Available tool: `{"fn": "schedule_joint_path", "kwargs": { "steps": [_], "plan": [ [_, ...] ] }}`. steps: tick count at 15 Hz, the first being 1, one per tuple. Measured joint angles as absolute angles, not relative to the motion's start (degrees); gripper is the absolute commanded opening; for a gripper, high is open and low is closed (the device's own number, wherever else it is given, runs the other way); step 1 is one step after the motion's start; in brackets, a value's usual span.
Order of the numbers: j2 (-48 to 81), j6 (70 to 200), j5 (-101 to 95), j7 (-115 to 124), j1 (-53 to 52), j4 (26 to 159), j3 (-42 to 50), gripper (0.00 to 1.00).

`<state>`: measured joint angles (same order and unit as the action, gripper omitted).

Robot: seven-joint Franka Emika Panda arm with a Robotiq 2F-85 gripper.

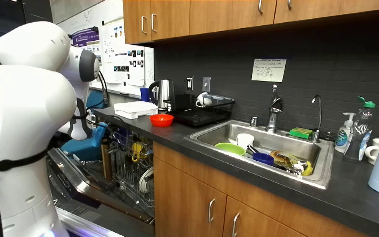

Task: Pull out the upper dishrack in the dishwasher.

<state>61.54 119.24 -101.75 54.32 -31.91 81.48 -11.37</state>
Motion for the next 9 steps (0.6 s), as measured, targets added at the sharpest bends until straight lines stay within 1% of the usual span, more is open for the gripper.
{"fn": "schedule_joint_path", "kwargs": {
  "steps": [1, 9],
  "plan": [
    [61.55, 119.24, -101.78, 54.31, -31.9, 81.62, -11.37, 1.0],
    [61.56, 119.51, -103.61, 52.75, -31.87, 80.2, -11.37, 1.0]
  ]
}}
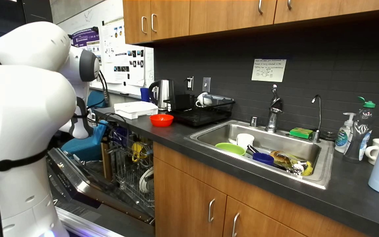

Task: Pull out the upper dishrack in the dishwasher.

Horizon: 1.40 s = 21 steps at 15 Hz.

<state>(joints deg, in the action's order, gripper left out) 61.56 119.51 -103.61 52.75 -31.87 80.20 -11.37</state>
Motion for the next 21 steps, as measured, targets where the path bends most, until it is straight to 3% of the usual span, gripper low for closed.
{"fn": "schedule_joint_path", "kwargs": {
  "steps": [17, 19, 21],
  "plan": [
    [63.75, 119.48, -104.45, 52.02, -31.31, 78.55, -10.88, 0.98],
    [63.76, 119.48, -104.46, 52.01, -31.31, 78.51, -10.88, 0.74],
    [63.76, 119.49, -104.58, 52.01, -31.35, 78.51, -10.91, 0.64]
  ]
}}
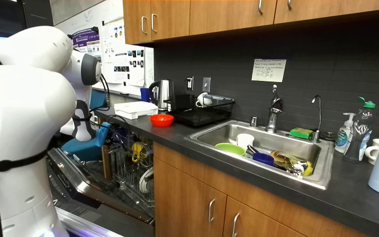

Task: Pull out the upper dishrack in the dishwasher.

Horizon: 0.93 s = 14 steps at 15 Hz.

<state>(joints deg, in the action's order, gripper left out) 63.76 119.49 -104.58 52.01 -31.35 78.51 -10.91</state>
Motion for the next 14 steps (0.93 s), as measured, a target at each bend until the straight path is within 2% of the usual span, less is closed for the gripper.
{"fn": "schedule_joint_path", "kwargs": {
  "steps": [5, 8, 14],
  "plan": [
    [63.8, 119.53, -105.87, 52.04, -31.2, 78.51, -10.91, 0.23],
    [63.82, 119.64, -106.87, 52.08, -30.8, 78.51, -10.91, 0.02],
    [64.27, 120.16, -107.78, 52.06, -30.75, 78.66, -11.0, 0.02]
  ]
}}
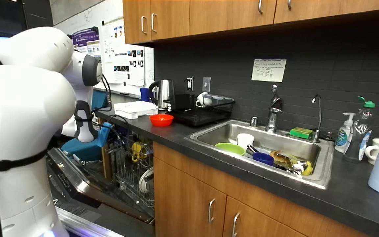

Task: Pull out the upper dishrack in the dishwasher.

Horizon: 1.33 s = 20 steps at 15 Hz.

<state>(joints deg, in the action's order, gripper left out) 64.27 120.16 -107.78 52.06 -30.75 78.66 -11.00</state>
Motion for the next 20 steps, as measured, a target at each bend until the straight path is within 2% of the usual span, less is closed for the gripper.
{"fn": "schedule_joint_path", "kwargs": {
  "steps": [7, 20],
  "plan": [
    [63.67, 120.14, -107.96, 53.42, -30.69, 79.82, -11.09, 0.02],
    [57.82, 120.15, -111.56, 60.0, -29.32, 91.03, -14.82, 0.02]
  ]
}}
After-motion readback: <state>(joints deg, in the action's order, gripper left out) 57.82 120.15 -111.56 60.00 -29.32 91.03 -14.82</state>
